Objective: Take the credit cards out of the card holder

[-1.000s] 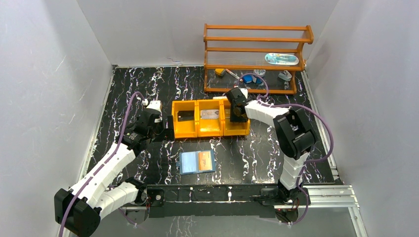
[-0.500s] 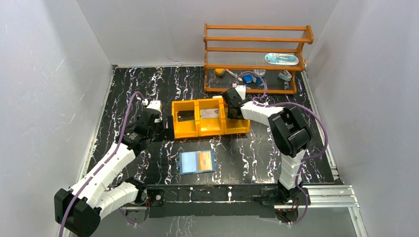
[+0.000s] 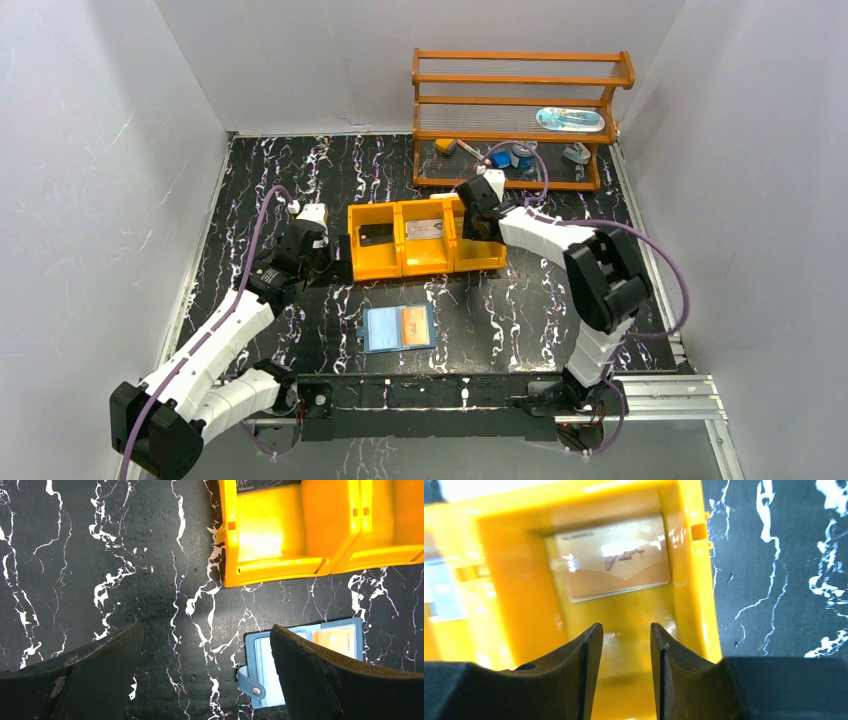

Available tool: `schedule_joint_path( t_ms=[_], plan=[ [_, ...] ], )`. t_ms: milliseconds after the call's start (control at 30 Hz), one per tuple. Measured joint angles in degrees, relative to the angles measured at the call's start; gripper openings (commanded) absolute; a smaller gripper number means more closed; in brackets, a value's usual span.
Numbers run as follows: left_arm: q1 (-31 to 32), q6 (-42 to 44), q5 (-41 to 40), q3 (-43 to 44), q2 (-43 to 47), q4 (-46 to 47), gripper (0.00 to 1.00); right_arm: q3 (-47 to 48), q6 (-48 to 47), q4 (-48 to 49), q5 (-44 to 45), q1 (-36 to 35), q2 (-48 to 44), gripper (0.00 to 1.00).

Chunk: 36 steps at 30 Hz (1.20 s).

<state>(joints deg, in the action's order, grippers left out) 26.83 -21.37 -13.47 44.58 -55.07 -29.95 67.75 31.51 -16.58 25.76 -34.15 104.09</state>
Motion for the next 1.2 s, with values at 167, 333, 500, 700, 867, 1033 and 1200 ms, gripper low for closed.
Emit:
schedule_joint_path(
  t_ms=[167,333,500,700,867,1033,1200],
  plan=[
    [0.0,0.02,0.48,-0.02,0.0,0.0,0.98,-0.2,0.61,-0.83,-2.12,-0.02,-8.85,0.53],
    [0.0,0.15,0.98,-0.02,0.0,0.09,0.98,-4.98,3.65,1.44,-6.08,-0.55,-18.29,0.59],
    [0.0,0.22,2.16,-0.09,0.0,0.28,0.98,-14.56,8.96,3.72,-10.64,-5.38,-26.18,0.63],
    [0.0,0.15,4.48,-0.13,0.0,0.7,0.98,-22.18,15.61,7.82,-14.45,-13.75,-29.9,0.62],
    [-0.02,-2.05,13.42,-0.96,0.04,2.67,0.98,-25.29,20.92,12.07,-17.35,-19.78,-29.03,0.57],
    [-0.04,-5.33,28.52,-2.14,-0.48,7.06,0.95,-27.17,25.18,15.98,-20.06,-23.93,-24.57,0.52],
    [-0.04,-6.12,40.15,-2.12,-3.41,9.66,0.87,-28.41,28.35,17.62,-21.94,-25.03,-21.22,0.45]
  ],
)
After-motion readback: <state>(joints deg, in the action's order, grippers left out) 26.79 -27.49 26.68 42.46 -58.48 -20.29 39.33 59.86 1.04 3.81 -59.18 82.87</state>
